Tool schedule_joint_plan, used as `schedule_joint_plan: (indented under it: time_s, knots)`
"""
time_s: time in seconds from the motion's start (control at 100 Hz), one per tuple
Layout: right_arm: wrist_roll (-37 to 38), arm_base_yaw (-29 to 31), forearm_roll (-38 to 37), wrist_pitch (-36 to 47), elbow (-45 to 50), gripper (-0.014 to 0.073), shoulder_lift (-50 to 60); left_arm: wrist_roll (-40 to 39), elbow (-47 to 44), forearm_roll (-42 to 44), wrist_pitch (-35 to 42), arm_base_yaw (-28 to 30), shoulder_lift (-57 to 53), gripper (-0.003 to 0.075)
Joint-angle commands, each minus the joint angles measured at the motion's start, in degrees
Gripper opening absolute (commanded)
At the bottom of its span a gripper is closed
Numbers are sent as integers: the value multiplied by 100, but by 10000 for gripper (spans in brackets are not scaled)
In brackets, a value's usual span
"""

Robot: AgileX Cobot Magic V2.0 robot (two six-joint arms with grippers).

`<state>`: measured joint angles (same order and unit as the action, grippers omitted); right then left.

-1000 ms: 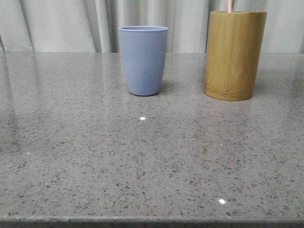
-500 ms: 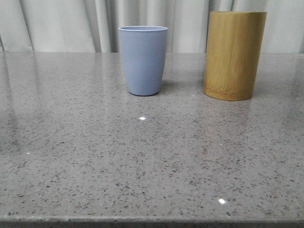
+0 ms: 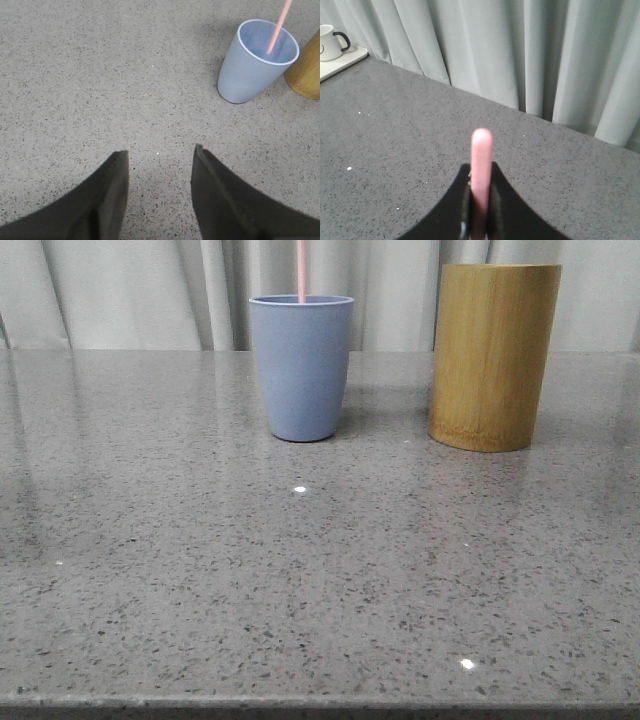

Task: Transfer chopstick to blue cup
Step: 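Lower the chopstick into the blue cup and open the right gripper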

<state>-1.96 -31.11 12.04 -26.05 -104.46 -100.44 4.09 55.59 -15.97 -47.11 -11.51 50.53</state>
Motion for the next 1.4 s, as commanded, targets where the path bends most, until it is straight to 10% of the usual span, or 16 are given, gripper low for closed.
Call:
schedule_joint_plan:
  time_s: [0.0,0.45,0.89,1.39]
  knots:
    - [53,17,79,466,-139,-66,115,-66,152,-105,390,5,-58,291]
    - [133,35,79,206,-139,262,-50,-66,152,-105,390,5,-58,291]
    - [135,386,79,-18,195,256,501,-66,152,-17,393,5,-58,267]
    - [135,1615,-192,453,3433,256,3146,-77,130,9,590,5,-71,260]
